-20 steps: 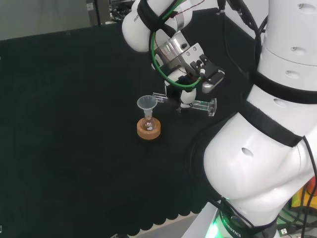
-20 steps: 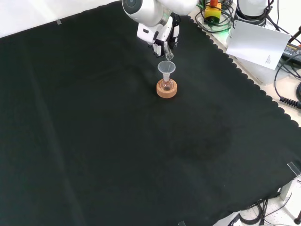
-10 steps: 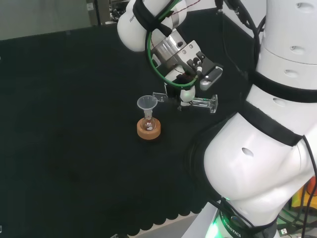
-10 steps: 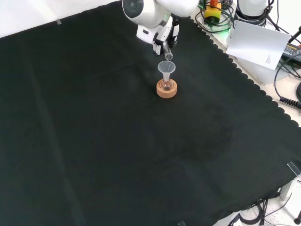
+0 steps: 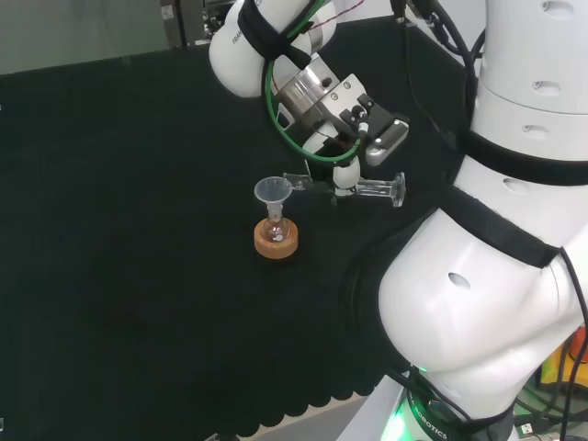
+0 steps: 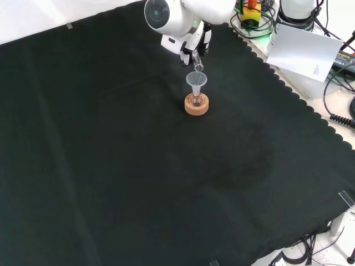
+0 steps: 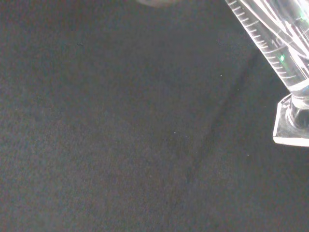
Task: Pour the water from the graduated cylinder into the round-bottom flask.
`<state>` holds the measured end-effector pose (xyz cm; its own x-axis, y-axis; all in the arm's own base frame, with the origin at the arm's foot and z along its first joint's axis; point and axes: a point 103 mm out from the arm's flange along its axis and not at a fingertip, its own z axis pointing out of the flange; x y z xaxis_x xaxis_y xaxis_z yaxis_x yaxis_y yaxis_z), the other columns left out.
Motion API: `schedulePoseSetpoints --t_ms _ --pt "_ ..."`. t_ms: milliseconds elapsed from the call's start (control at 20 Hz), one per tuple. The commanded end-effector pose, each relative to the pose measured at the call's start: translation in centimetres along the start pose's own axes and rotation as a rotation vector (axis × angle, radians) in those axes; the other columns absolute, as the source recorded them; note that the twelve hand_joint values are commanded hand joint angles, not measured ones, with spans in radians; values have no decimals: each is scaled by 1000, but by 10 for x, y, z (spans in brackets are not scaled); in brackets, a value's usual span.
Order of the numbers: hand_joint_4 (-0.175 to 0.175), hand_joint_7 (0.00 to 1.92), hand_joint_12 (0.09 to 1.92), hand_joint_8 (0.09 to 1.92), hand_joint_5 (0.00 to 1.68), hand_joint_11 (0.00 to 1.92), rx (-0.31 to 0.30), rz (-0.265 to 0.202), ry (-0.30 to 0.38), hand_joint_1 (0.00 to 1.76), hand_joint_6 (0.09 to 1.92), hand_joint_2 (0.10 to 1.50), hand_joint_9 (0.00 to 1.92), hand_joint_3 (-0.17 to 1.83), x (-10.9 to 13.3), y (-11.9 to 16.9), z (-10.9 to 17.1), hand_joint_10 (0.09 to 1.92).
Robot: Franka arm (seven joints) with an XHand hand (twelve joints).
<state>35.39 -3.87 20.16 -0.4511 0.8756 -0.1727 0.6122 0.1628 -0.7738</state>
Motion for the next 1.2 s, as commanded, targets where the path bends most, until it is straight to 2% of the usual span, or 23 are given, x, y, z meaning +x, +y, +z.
schedulePoseSetpoints --t_ms 50,450,1200 --pt "-175 1029 757 954 1001 1211 10 23 2 1266 970 1100 1396 0 0 -2 -4 113" --pt "-175 1030 754 953 1000 1214 43 51 -11 1266 969 1100 1399 0 -1 -4 -7 109" --pt "-175 1027 750 958 997 1216 79 75 -44 1265 973 1101 1402 0 4 -7 -14 102"
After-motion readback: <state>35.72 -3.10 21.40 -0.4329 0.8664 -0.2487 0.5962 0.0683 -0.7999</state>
